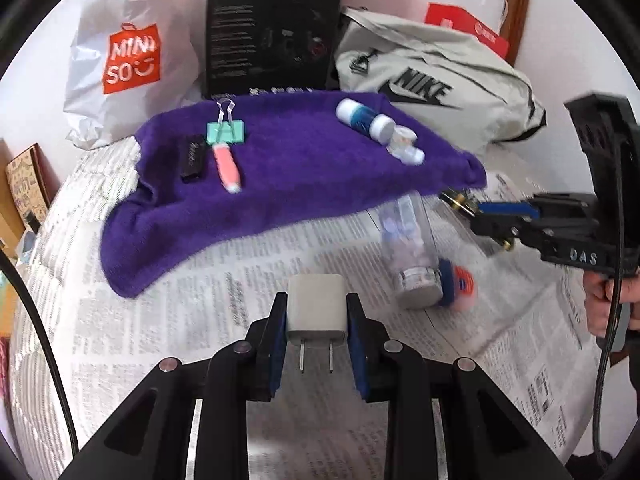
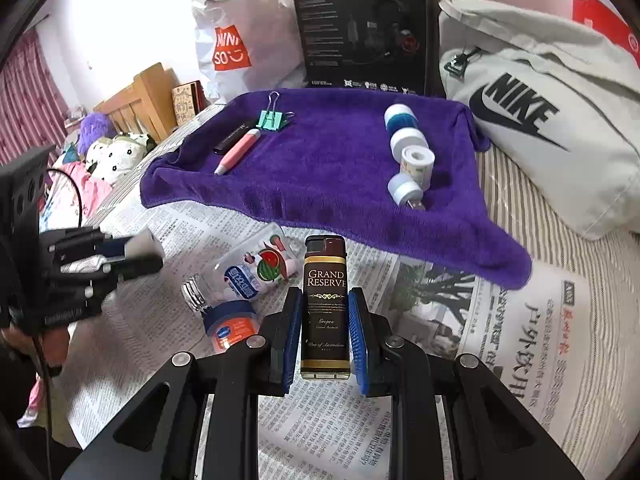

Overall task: Organize rigid objects
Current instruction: 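Carry the bottle onto the towel with the right tool while the left tool sets the plug there, then grasp the pink Vaseline jar with the right tool, then grasp the clear pill bottle with the left tool while the right tool holds the jar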

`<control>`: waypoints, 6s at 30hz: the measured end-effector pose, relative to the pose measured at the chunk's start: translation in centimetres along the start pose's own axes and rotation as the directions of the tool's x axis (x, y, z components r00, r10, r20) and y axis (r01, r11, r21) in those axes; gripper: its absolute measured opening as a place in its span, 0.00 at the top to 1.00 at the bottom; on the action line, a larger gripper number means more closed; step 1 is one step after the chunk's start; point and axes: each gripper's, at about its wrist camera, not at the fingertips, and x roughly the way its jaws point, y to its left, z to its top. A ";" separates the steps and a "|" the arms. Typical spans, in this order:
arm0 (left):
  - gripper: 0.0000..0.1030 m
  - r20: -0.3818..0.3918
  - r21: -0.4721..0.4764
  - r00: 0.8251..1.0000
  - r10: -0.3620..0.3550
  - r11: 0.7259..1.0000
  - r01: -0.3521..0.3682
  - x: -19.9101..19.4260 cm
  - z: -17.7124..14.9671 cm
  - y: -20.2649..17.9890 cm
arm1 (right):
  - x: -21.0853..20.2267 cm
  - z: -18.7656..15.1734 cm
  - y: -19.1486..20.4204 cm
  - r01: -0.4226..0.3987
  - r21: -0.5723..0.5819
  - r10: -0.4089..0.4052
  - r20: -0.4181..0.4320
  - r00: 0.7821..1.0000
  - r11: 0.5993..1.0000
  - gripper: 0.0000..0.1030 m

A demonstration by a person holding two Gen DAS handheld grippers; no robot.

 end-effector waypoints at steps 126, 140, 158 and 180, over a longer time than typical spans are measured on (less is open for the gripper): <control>0.40 -0.042 -0.019 0.991 0.126 0.992 -0.127 2.6 -0.6 0.2 | 0.1 -5.0 -1.9 0.243 0.080 -0.246 0.036 0.968 0.967 0.64; 0.16 -0.052 0.032 0.991 0.121 0.992 -0.119 3.4 -0.9 -0.6 | 0.1 -5.1 -1.8 0.245 0.076 -0.248 0.034 0.968 0.966 0.64; 0.11 -0.055 0.038 0.992 0.112 0.993 -0.110 3.6 -1.0 -0.7 | -0.1 -5.1 -2.1 0.230 0.087 -0.234 0.035 0.972 0.969 0.63; 0.28 -0.078 0.281 0.996 0.034 0.960 -0.011 6.0 3.6 -7.3 | 0.0 -5.1 -2.0 0.201 0.080 -0.204 0.034 0.978 0.976 0.54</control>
